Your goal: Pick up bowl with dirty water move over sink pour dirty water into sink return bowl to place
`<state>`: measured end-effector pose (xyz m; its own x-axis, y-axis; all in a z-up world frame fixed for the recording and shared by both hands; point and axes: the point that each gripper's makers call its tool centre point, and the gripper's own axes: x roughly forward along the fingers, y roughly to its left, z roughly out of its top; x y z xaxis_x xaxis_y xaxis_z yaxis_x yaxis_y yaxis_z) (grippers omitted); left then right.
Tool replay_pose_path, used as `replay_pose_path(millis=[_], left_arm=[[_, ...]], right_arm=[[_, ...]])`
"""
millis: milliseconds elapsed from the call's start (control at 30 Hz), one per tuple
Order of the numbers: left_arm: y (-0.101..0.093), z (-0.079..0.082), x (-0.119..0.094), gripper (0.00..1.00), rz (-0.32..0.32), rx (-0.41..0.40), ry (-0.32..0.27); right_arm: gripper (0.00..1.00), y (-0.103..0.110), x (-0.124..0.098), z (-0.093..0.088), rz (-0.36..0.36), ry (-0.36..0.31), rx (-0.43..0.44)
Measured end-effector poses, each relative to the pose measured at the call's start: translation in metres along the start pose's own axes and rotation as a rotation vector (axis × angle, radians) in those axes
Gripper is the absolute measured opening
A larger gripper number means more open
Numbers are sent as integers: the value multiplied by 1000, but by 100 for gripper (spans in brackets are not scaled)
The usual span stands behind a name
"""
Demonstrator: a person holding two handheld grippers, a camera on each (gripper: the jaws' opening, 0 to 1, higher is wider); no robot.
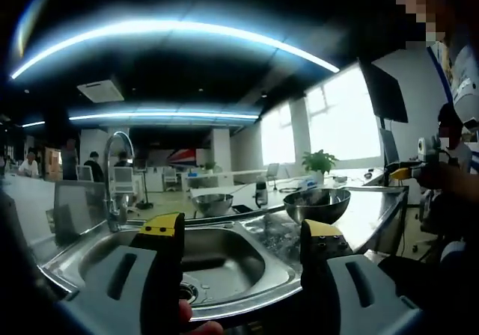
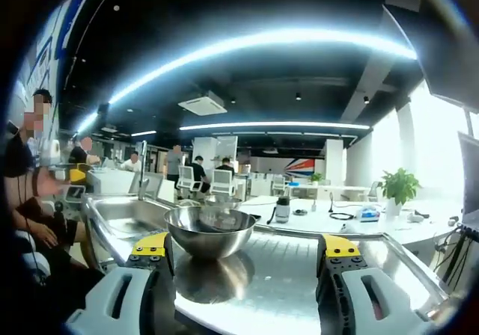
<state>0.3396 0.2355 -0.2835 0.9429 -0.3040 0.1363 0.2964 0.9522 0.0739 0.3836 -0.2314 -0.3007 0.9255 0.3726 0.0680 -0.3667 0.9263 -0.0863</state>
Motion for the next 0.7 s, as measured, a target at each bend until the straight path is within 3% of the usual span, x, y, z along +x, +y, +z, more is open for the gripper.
replay_pose_path(millis=[700], left_arm=[[0, 2, -1, 62, 3, -4, -8]], right_arm=[[71, 0, -2, 0, -2, -5, 7]])
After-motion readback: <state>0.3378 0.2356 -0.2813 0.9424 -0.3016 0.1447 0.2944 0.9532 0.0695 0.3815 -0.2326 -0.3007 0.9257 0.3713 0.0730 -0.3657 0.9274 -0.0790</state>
